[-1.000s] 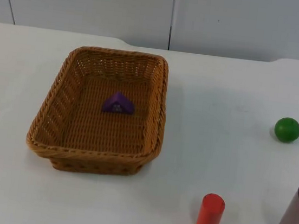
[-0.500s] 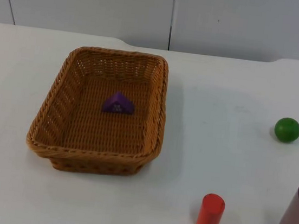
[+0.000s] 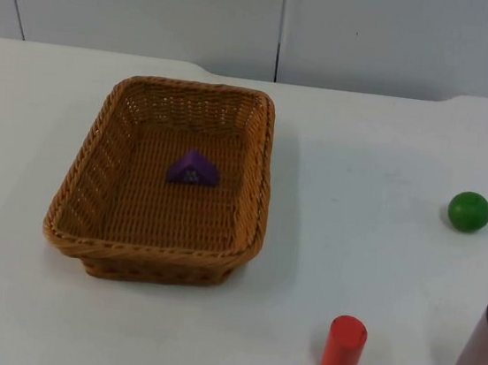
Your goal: Pick up the basket with the left hand and place the triangular block into the basket with the right hand.
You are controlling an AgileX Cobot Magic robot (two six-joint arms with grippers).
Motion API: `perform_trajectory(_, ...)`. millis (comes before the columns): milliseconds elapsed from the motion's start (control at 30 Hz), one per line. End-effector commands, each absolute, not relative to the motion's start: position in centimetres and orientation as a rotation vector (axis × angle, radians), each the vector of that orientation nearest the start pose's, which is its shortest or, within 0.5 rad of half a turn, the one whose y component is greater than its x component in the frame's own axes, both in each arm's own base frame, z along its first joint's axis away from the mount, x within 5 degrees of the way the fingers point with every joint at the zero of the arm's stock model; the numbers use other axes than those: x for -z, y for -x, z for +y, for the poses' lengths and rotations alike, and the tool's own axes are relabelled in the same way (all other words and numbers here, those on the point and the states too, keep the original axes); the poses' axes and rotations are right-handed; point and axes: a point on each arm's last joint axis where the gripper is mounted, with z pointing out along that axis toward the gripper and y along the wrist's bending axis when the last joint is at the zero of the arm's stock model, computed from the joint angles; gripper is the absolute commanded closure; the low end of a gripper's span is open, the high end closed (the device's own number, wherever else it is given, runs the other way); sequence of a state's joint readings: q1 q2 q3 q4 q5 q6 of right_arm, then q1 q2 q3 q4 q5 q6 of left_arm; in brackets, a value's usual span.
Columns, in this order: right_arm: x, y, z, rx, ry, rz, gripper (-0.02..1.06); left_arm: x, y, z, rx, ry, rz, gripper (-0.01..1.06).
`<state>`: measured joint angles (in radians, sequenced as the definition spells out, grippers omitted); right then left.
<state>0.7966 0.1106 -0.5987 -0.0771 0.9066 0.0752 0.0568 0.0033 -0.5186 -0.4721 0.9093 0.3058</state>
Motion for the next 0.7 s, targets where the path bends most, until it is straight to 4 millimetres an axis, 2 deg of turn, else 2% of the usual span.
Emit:
perform_trajectory(0,-31.1,-0.1,-0.7,-0.498,0.683,1.830,0.33,-29.8,0.4,-3.0,0.273,-0.204,1.826,0.00)
perform_trajectory(100,-30.8,0.7,-1.5,-0.504,0.673,1.814,0.33,-29.5,0.4,-2.5,0.218,-0.214,1.861,0.00)
perform_trajectory(200,-30.4,0.8,-1.7,-0.491,0.684,1.857,0.33,-29.1,0.4,-1.4,0.148,-0.131,1.912,0.00)
perform_trajectory(333,-29.7,0.5,-1.5,-0.478,0.696,1.885,0.33,-29.1,0.4,-1.0,0.122,-0.087,1.921,0.00)
perform_trajectory(500,-28.0,0.1,-1.0,-0.454,0.724,1.947,0.33,-28.3,0.8,-0.3,0.021,-0.087,2.023,0.00)
perform_trajectory(667,-28.1,0.1,-1.0,-0.458,0.722,1.946,0.33,-27.6,0.6,0.2,-0.013,-0.012,2.066,0.00)
